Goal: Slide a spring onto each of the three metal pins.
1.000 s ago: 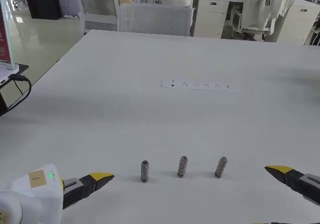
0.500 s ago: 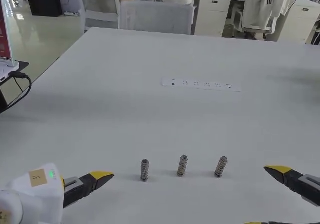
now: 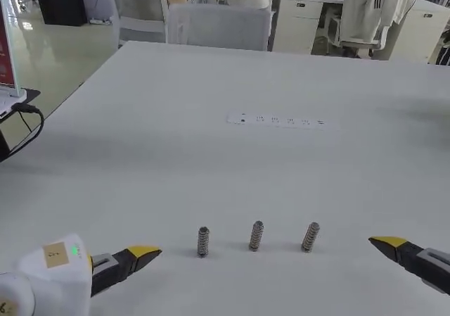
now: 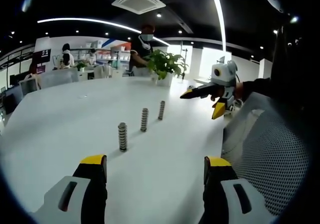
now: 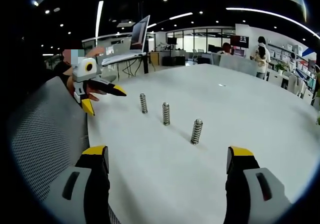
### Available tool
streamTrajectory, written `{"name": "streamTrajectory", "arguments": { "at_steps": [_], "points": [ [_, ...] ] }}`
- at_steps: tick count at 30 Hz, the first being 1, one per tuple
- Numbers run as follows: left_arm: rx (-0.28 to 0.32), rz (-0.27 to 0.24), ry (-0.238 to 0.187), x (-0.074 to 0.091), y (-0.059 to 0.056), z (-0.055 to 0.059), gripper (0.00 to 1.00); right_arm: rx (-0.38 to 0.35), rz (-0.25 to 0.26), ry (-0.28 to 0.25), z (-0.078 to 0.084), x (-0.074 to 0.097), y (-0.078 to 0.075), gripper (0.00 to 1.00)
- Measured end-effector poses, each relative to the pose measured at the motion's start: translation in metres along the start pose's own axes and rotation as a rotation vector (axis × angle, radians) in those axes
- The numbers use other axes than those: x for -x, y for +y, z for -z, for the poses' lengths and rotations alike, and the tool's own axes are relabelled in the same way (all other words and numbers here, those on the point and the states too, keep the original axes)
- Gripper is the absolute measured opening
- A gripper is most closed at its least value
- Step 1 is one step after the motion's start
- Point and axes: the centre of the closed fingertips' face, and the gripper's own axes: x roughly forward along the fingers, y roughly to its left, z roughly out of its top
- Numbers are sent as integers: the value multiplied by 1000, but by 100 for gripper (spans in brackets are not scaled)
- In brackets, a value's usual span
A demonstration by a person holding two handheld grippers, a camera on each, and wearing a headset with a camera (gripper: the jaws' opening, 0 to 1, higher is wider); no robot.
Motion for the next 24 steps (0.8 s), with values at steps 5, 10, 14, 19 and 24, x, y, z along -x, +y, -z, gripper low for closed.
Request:
{"name": "streamTrajectory", "arguments": {
  "at_steps": [5, 10, 14, 19, 24],
  "points": [
    [-1, 7, 5, -1, -1, 1, 76, -3, 2, 2, 1, 0, 0, 99],
    [0, 8, 7, -1, -1, 1, 76, -3, -1, 14, 2, -1, 1, 99],
    [-1, 9, 7, -1, -2, 1, 76, -3, -3, 16, 3, -1, 1, 99],
    [-3, 9, 9, -2, -2, 1, 75, -4, -4, 19, 4, -1, 1, 99],
    [-2, 7, 9, -2, -1, 2, 75, -5, -9, 26, 6, -2, 2, 99]
  ]
}}
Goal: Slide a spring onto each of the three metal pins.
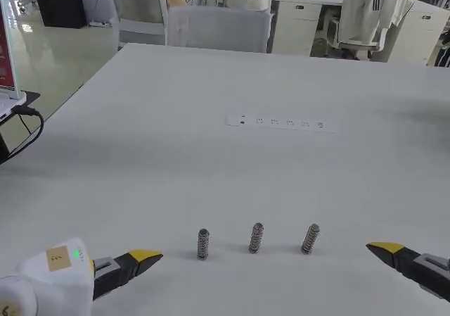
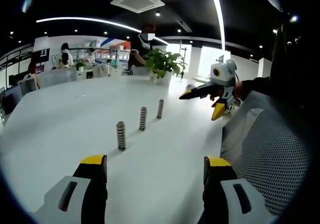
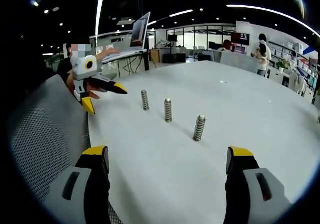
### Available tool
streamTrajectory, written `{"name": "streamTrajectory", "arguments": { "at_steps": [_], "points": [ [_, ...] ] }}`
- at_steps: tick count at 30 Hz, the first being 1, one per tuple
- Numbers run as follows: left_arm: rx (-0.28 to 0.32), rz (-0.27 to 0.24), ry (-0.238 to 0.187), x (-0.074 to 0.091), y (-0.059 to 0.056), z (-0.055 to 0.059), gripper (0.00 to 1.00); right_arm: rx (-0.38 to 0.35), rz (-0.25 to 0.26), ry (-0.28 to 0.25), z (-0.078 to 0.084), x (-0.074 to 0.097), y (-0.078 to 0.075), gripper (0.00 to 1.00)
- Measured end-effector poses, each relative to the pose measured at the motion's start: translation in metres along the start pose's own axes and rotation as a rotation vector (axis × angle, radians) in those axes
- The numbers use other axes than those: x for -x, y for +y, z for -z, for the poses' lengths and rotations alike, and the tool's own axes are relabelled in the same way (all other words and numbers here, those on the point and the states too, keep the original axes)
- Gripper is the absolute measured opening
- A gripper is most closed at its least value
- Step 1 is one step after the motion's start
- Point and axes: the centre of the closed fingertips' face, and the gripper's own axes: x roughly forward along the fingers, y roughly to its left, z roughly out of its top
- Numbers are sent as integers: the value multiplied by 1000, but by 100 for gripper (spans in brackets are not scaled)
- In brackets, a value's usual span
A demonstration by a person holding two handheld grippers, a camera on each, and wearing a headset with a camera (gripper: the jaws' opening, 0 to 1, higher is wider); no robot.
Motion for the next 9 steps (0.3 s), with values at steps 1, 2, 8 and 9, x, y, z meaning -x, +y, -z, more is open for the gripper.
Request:
{"name": "streamTrajectory", "arguments": {
  "at_steps": [1, 2, 8, 9],
  "points": [
    [1, 0, 0, 0, 0, 0, 75, 0, -1, 2, 0, 0, 0, 99],
    [1, 0, 1, 0, 0, 0, 75, 1, -1, 3, 1, 0, 1, 99],
    [1, -1, 1, 0, 0, 0, 75, 0, -5, 5, 1, -1, 2, 99],
    [1, -1, 1, 0, 0, 0, 75, 0, -6, 6, 2, -1, 2, 99]
  ]
}}
